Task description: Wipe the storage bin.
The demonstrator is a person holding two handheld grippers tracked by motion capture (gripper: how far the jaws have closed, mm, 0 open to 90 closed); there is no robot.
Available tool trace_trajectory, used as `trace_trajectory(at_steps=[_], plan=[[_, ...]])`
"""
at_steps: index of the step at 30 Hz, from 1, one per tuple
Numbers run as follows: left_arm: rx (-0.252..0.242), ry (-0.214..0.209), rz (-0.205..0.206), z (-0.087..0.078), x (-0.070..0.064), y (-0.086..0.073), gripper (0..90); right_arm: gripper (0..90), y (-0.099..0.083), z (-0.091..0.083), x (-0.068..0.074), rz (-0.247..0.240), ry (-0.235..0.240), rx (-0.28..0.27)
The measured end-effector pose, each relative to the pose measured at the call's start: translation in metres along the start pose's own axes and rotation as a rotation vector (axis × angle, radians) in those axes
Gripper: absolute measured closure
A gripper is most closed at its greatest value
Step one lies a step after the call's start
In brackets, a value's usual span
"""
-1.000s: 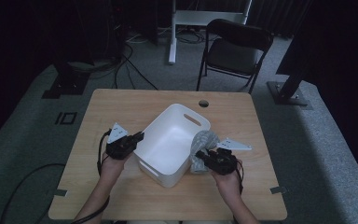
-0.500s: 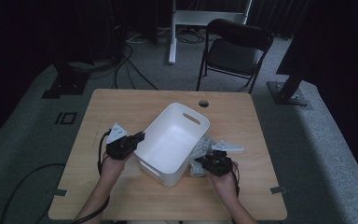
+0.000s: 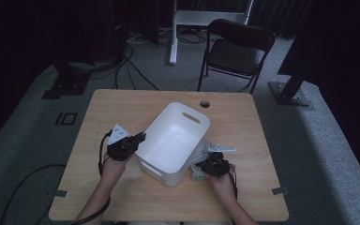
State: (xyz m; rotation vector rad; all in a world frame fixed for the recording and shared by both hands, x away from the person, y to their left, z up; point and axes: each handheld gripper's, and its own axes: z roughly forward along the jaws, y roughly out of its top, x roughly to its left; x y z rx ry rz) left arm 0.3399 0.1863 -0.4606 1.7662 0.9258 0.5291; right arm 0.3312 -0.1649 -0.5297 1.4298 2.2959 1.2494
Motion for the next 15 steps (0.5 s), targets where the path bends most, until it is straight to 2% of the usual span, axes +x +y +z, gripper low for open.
trace_trajectory(at_steps=[4, 9, 12, 15], plan=[[0.008, 0.026, 0.01, 0.0, -0.002, 0.001, 85.8, 76.9, -0.001, 0.003, -0.001, -0.003, -0.007, 0.014], [0.005, 0.042, 0.002, 0.0, -0.002, 0.001, 86.1, 76.8, 0.001, -0.004, 0.0, -0.007, -0.003, 0.01], [0.003, 0.038, 0.003, 0.0, -0.002, 0.001, 86.1, 76.8, 0.008, -0.021, 0.002, -0.003, -0.004, -0.02], [0.003, 0.035, 0.005, 0.0, -0.002, 0.001, 86.2, 76.8, 0.014, -0.045, 0.003, 0.018, 0.038, -0.089]])
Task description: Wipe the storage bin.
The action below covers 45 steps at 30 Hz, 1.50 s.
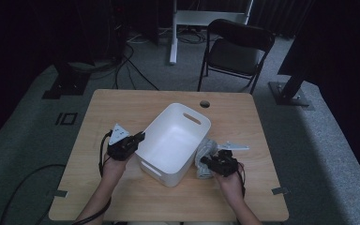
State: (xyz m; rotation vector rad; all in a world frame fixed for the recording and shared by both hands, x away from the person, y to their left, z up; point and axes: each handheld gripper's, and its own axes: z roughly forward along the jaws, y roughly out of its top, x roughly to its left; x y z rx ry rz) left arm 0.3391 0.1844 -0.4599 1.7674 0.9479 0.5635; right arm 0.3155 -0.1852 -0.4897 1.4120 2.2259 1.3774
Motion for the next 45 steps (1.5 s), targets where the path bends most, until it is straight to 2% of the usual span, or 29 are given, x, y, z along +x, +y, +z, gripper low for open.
trace_trajectory(at_steps=[2, 5, 7, 8, 11, 16, 19, 27, 34, 36, 39, 41, 42, 45], plan=[[0.001, 0.0, -0.003, 0.0, 0.0, 0.0, 86.2, 76.8, 0.005, -0.016, 0.006, -0.008, 0.032, -0.053], [0.002, 0.003, -0.005, 0.0, 0.0, 0.0, 86.2, 76.7, 0.009, -0.036, 0.02, -0.043, 0.065, -0.104], [0.005, 0.004, -0.001, 0.0, 0.0, 0.001, 86.3, 76.7, 0.009, -0.04, 0.025, -0.057, 0.074, -0.117], [0.004, 0.005, -0.001, 0.0, -0.001, 0.001, 86.3, 76.7, 0.009, -0.042, 0.035, -0.083, 0.084, -0.127], [0.005, 0.004, 0.0, 0.0, 0.0, 0.001, 86.4, 76.7, 0.007, -0.035, 0.042, -0.107, 0.092, -0.11], [0.007, -0.019, 0.008, 0.0, 0.0, 0.001, 86.2, 76.7, 0.003, -0.014, 0.044, -0.13, 0.07, -0.059], [0.006, -0.031, 0.009, 0.0, 0.001, 0.0, 86.2, 76.7, 0.002, -0.008, 0.043, -0.121, 0.07, -0.045], [-0.005, -0.029, -0.003, 0.0, 0.0, -0.001, 85.9, 76.8, -0.005, 0.006, 0.037, -0.12, 0.047, -0.004], [-0.002, -0.021, 0.008, 0.001, -0.002, 0.0, 85.9, 76.8, -0.01, 0.013, 0.031, -0.121, 0.022, 0.026], [-0.001, -0.02, 0.01, 0.001, -0.002, 0.0, 85.9, 76.8, -0.012, 0.017, 0.028, -0.108, 0.02, 0.036], [-0.002, -0.019, 0.005, 0.001, -0.002, 0.0, 85.9, 76.9, -0.017, 0.024, 0.024, -0.092, 0.016, 0.062], [-0.002, -0.016, 0.005, 0.001, -0.002, 0.0, 85.9, 76.8, -0.02, 0.03, 0.022, -0.103, -0.002, 0.087], [-0.002, -0.013, 0.006, 0.001, -0.003, 0.0, 85.9, 76.8, -0.022, 0.033, 0.02, -0.089, 0.0, 0.098], [0.002, -0.007, 0.009, 0.001, -0.003, 0.0, 85.7, 76.7, -0.026, 0.042, 0.014, -0.089, -0.012, 0.135]])
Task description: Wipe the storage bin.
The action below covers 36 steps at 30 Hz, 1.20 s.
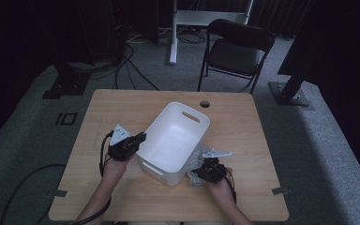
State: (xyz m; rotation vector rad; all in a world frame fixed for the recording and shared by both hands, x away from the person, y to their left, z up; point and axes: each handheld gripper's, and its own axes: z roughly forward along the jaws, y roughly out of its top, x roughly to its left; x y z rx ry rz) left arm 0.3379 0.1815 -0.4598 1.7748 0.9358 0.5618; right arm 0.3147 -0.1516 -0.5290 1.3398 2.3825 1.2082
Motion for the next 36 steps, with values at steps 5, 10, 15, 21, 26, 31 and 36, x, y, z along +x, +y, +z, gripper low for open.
trace_trajectory(at_steps=[5, 10, 15, 21, 26, 31, 36], plan=[[0.003, 0.015, 0.005, 0.0, -0.001, 0.0, 85.7, 76.7, 0.0, 0.002, -0.002, 0.022, 0.007, 0.015], [0.004, 0.018, 0.001, 0.0, 0.0, 0.0, 85.9, 76.6, 0.0, -0.004, -0.002, 0.016, 0.013, 0.008], [0.004, 0.019, 0.002, 0.0, 0.0, 0.0, 86.2, 76.6, 0.009, -0.031, -0.001, 0.013, 0.03, -0.072], [0.001, 0.032, -0.009, 0.001, -0.001, 0.0, 86.2, 76.6, 0.023, -0.081, 0.011, -0.008, 0.098, -0.23], [0.0, 0.036, -0.006, 0.0, -0.002, 0.0, 86.3, 76.6, 0.023, -0.084, 0.033, -0.059, 0.143, -0.23], [0.002, 0.024, -0.012, 0.0, -0.001, 0.0, 86.3, 76.6, 0.02, -0.067, 0.042, -0.098, 0.116, -0.185], [-0.003, 0.019, -0.013, 0.0, -0.001, 0.0, 86.2, 76.8, 0.017, -0.051, 0.041, -0.103, 0.09, -0.156]])
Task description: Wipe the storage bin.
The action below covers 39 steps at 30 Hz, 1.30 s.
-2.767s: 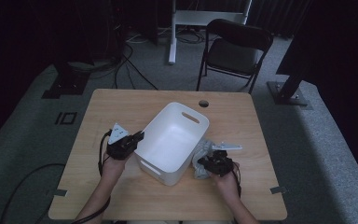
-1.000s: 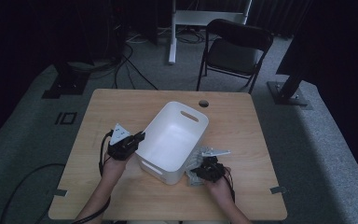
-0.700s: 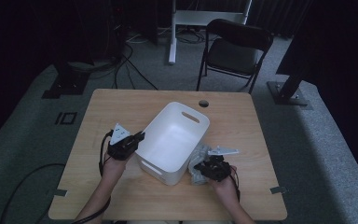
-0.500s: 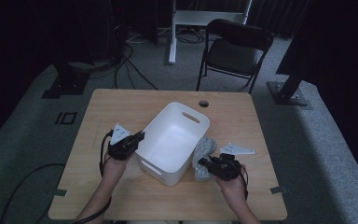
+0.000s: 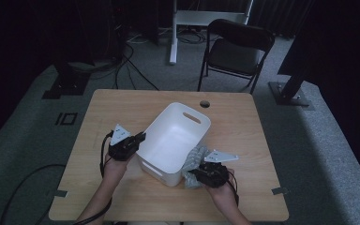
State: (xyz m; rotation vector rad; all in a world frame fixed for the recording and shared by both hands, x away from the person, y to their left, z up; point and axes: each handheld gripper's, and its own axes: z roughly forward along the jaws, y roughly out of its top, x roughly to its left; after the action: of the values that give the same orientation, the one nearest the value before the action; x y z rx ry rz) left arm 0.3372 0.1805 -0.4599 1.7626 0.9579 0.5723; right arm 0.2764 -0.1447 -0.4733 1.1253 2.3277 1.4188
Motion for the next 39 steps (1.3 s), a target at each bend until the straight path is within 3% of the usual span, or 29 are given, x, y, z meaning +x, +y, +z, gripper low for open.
trace_trajectory(at_steps=[7, 18, 35, 39], plan=[[-0.002, 0.01, 0.008, 0.001, -0.002, 0.0, 86.1, 76.8, -0.006, 0.012, -0.011, 0.035, -0.005, 0.037], [-0.006, 0.024, 0.009, 0.001, -0.003, 0.0, 85.8, 76.8, -0.013, 0.028, -0.024, 0.044, -0.042, 0.096], [-0.008, 0.021, 0.009, 0.002, -0.001, 0.0, 84.2, 76.7, -0.028, 0.051, -0.041, 0.09, -0.055, 0.173], [-0.007, 0.048, 0.016, 0.001, -0.003, 0.0, 85.0, 76.7, -0.027, 0.05, -0.042, 0.093, -0.057, 0.176]])
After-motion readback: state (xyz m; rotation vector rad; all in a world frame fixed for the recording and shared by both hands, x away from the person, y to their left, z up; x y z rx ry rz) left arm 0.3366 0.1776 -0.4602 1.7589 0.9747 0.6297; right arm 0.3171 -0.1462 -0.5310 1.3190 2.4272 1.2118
